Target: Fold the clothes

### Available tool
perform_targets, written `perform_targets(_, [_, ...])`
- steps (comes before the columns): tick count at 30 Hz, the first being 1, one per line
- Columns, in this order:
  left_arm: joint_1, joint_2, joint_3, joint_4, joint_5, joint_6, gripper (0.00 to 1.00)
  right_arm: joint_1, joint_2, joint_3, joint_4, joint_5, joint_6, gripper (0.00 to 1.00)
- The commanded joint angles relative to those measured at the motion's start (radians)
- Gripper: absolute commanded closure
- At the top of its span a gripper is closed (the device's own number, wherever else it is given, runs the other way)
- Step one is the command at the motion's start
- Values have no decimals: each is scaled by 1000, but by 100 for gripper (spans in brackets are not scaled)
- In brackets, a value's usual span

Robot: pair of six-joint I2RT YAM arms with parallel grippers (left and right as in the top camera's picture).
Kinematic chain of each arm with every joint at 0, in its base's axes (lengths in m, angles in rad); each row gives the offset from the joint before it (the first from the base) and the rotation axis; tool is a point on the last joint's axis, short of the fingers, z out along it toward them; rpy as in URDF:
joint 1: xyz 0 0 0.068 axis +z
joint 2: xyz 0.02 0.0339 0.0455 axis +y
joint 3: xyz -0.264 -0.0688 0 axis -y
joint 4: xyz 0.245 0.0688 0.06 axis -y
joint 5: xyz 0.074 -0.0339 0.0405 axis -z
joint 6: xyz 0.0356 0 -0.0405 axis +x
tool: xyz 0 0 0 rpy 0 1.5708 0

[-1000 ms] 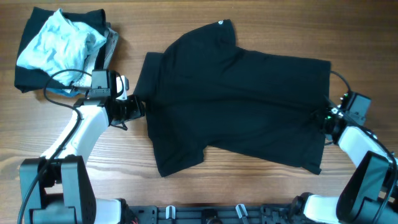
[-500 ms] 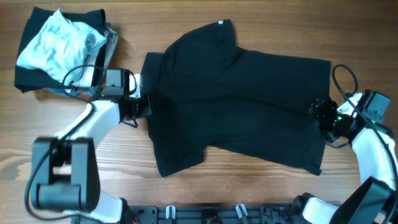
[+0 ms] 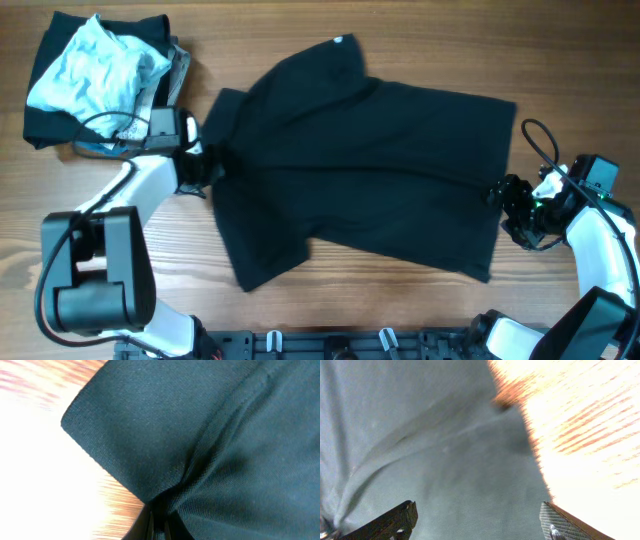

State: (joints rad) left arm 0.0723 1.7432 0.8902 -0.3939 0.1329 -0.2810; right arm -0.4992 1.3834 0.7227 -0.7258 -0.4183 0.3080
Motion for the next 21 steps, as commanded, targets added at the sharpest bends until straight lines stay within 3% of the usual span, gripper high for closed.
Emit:
perform_targets(1, [39,-8,-32,-18,-123,-45,96,9,21,-23,8,41,-18,22])
perform_targets(4, [39,-25,-32,-23,-122,-45,81,63,53,-79,71,32,-23,32])
perform_targets(6, [39,-26,-32,-23,-105,-41,71,114,68,-98,105,34,-24,31])
perform_targets(8, [38,-27,-32,-23,-87,-41,67,166,85,-111,138,39,-18,20])
perform_targets(9, [38,-27,-32,-23,-85,-41,66,195,102,-117,154,81,14,20])
perform_targets(13, [39,-27,-33,-29,-77,-41,67,215,153,-146,216,130,66,40])
perform_targets(15, [38,-27,-33,-33,-77,-39,67,215,175,-147,206,140,79,41])
perform_targets(17, [39,-27,-32,-29,-78,-37,67,214,182,-147,214,167,92,53])
perform_targets(18, [38,-27,-32,-25,-77,-37,67,214,179,-146,221,168,92,50])
perform_targets(19, [38,-27,-32,-26,-78,-37,67,214,176,-146,201,168,112,31])
perform_targets(21, [39,-27,-32,-39,-65,-6,69,211,170,-143,121,186,169,21])
